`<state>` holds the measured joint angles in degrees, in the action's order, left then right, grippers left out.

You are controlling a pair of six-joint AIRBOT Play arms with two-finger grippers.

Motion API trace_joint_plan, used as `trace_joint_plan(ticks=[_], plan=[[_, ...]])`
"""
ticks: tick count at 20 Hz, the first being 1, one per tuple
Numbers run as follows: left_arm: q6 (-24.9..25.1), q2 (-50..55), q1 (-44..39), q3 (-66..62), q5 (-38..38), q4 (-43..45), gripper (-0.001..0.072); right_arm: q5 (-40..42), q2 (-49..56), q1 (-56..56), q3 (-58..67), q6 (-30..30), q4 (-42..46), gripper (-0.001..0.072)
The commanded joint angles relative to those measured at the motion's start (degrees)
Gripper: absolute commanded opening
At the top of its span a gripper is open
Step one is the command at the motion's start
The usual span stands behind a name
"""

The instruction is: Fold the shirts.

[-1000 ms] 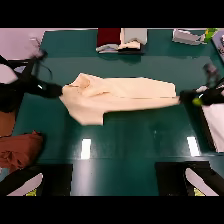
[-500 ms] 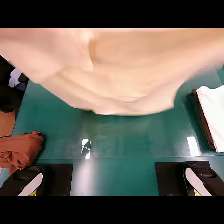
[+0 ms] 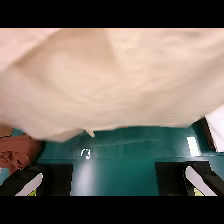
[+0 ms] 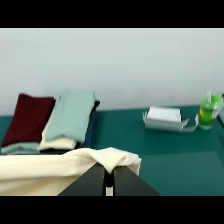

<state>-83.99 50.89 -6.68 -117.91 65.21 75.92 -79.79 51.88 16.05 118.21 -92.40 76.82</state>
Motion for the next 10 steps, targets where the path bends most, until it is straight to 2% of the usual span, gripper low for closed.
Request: trace_joint_plan(ticks=[1, 5, 10], plan=[[-0.1, 7.9, 0.1, 8.0, 3.5, 0.4, 0.0024, -1.9, 4.5, -3.7, -7.6, 0.0, -0.2, 0.0018], [0.0, 23.2, 0.1, 16.8, 6.0, 0.4, 0.0025, -0.9, 16.1, -8.7, -18.9, 0.0, 1.6, 0.0018], [0.0, 41.5, 0.1, 19.3, 3.3, 1.7, 0.0024, 3.4, 33.1, -9.8, -25.9, -0.1, 5.3, 0.0018]])
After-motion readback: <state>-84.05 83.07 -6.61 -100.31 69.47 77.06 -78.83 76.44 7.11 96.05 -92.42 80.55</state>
